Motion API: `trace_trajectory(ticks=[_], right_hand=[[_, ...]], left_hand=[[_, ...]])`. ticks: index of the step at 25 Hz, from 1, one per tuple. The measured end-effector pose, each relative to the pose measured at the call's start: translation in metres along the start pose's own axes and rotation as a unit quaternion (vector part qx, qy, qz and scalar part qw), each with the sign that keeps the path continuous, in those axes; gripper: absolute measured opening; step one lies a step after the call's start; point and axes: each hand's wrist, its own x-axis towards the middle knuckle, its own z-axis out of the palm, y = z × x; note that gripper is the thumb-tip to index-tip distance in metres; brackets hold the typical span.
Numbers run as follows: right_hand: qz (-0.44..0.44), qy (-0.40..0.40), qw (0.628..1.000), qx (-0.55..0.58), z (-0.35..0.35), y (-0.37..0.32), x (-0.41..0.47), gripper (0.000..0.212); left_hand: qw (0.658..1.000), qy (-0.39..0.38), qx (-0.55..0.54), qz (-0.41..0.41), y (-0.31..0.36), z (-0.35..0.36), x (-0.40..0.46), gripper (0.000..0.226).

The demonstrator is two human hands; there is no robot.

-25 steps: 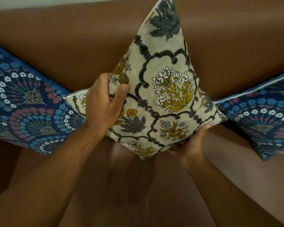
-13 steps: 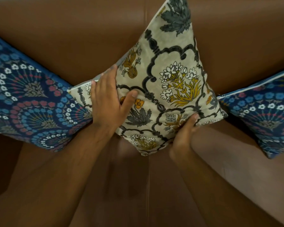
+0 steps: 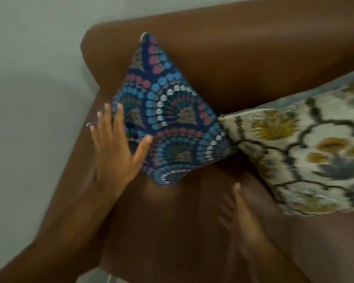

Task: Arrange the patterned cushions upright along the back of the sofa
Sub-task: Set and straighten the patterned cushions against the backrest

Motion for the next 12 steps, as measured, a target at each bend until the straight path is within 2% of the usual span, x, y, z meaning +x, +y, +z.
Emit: trace_trajectory(ticks=[1,3,5,7,8,12], right_hand=[[-0.024,-0.008,1.000,0.010,0.030,-0.001,0.010,0.099],[-0.064,-0.025,0.996,0.054,0.082,-0.005,0.036,0.081],[-0.087,-0.011,0.992,0.092,0.110,-0.007,0.055,0.071],[-0.103,0.018,0.989,0.101,0.123,-0.004,0.064,0.073],[-0.110,0.025,0.988,0.103,0.126,-0.001,0.066,0.078],[-0.123,-0.002,0.985,0.124,0.143,0.006,0.072,0.088]], left_hand=[[1.000,0.000,0.000,-0.006,-0.028,-0.002,0.018,0.093],[1.000,-0.018,-0.015,0.001,-0.078,0.002,0.056,0.094],[0.994,-0.075,-0.070,0.037,-0.106,0.014,0.085,0.088],[0.974,-0.133,-0.175,0.058,-0.118,0.028,0.098,0.080],[0.966,-0.137,-0.213,0.059,-0.121,0.033,0.097,0.076],[0.973,-0.037,-0.224,0.044,-0.136,0.039,0.087,0.067]])
